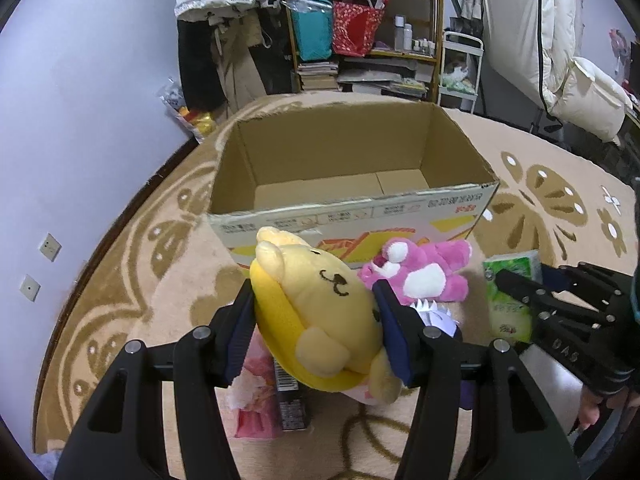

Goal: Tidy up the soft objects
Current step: 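Carry the bear and green box into the cardboard box and open both tools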

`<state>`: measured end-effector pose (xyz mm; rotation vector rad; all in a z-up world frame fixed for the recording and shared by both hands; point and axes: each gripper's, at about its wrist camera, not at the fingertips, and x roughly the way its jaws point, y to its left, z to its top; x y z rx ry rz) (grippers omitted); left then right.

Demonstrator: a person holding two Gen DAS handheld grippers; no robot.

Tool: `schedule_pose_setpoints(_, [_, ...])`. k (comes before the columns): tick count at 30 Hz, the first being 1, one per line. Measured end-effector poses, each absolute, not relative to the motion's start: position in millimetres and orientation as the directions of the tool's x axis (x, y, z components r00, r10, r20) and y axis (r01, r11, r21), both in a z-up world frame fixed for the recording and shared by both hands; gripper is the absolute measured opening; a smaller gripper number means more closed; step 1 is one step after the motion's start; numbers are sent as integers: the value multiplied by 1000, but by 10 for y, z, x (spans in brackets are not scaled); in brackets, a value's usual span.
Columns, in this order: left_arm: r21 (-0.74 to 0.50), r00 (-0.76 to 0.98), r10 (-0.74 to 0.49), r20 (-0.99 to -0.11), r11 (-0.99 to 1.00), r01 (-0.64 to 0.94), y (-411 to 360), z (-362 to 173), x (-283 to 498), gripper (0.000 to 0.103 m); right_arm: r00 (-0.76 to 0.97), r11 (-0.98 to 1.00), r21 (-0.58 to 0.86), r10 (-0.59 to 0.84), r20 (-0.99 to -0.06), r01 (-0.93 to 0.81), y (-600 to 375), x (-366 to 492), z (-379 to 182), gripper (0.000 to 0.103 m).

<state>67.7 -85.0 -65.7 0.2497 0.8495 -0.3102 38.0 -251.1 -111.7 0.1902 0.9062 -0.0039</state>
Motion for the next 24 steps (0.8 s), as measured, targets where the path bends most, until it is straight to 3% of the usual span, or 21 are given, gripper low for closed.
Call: schedule_pose_setpoints(24, [187,761,-124,-636,933,308,-748,112,1139,56,766,989,150,88,-637,11,-2401,904,-214,29])
